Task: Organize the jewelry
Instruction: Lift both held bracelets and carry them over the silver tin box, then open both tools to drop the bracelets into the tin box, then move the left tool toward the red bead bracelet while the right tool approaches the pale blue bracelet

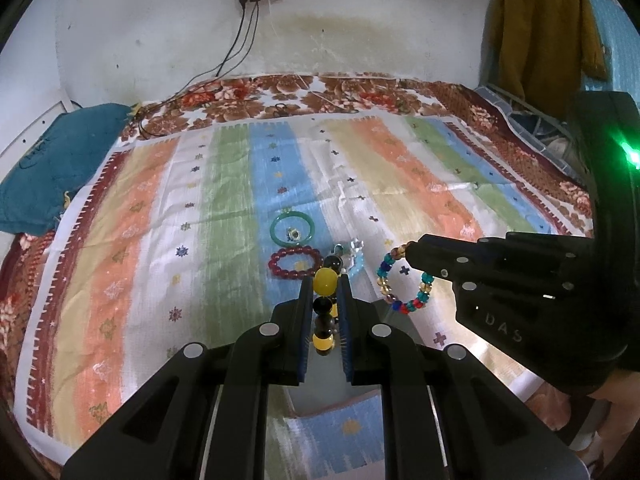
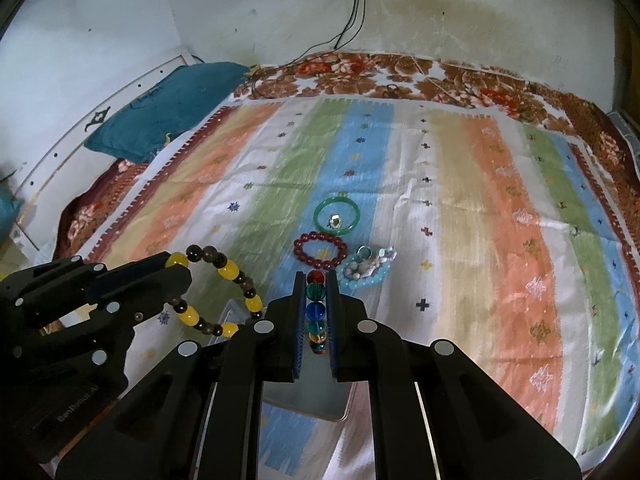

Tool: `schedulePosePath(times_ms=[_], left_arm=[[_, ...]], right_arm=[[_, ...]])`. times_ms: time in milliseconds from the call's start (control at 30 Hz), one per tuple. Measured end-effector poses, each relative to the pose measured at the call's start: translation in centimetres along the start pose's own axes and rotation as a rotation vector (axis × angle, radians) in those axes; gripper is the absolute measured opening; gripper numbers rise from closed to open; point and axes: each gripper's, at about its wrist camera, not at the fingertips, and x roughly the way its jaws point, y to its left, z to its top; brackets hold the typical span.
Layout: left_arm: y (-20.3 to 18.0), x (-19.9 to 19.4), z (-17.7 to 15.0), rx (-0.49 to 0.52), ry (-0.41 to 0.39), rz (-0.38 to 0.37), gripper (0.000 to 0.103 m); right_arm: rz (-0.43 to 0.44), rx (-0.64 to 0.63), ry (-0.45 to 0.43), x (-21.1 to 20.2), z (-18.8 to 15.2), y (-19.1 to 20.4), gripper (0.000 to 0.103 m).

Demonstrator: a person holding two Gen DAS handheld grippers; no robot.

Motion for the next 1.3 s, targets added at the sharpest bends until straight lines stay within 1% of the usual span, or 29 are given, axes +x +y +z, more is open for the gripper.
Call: schedulePosePath(times_ms=[100, 200, 233, 267, 300, 333, 400, 433, 600, 733, 833, 933, 1067, 1200, 1300], left_arm=[[-0.2, -0.1, 0.0, 0.013, -0.005, 0.005, 0.012], [-0.1, 0.3, 0.0, -0.003, 0.022, 0.010, 0.012], [-0.1, 0.5, 0.0, -0.004, 0.029, 0.011, 0.016], [0.1, 0.8, 0.0, -0.012, 0.043, 0.007, 0.030], [0.3, 0.9, -0.1, -0.025, 0.047, 0.004, 0.034], [0.5, 0.9, -0.1, -0.032, 0.046, 0.004, 0.038], [0.9, 0.9, 0.0, -0.051, 0.044, 0.018, 0.045], [1.3, 0.9, 0.0, -0.063, 0.044, 0.021, 0.050], [2.0, 1.0, 0.0, -0.081, 0.049, 0.025, 0.052], [2.4, 1.3, 0.1, -0.095, 0.050, 0.024, 0.056], [3.2, 1.9, 0.2, -0.116, 0.064, 0.033, 0.059], [3.8, 2.4, 0.3, -0.131, 0.077, 0.041, 0.060], [4.1, 3.0, 0.6, -0.133, 0.082, 0.054, 0.068], [4.0, 3.6, 1.1, -0.123, 0.089, 0.072, 0.071], [4.5, 4.1, 1.6, -0.135, 0.085, 0.087, 0.079]], right_arm=[[0.008, 0.006, 0.021, 0.4, -0.4, -0.1, 0.011], [0.010, 0.019, 0.030, 0.4, -0.6, -0.3, 0.011], [0.011, 0.024, 0.030, 0.4, -0.6, -0.4, 0.011], [0.021, 0.032, 0.029, 0.4, -0.5, -0.6, 0.011], [0.021, 0.042, 0.031, 0.5, -0.5, -0.7, 0.012], [0.015, 0.047, 0.032, 0.5, -0.5, -0.8, 0.015], [0.005, 0.055, 0.031, 0.6, -0.6, -1.1, 0.049], [0.008, 0.055, 0.033, 0.7, -0.6, -1.2, 0.049], [-0.002, 0.057, 0.058, 1.3, -0.6, -1.6, 0.049], [-0.015, 0.059, 0.062, 1.5, -0.5, -1.9, 0.049], [-0.023, 0.069, 0.071, 1.8, -0.5, -2.3, 0.050], [-0.030, 0.084, 0.083, 2.3, -0.3, -2.7, 0.050], [-0.046, 0.095, 0.077, 2.5, 0.0, -3.3, 0.057], [-0.061, 0.105, 0.085, 3.1, 0.5, -3.9, 0.057], [-0.069, 0.104, 0.086, 3.3, 0.8, -4.0, 0.057]])
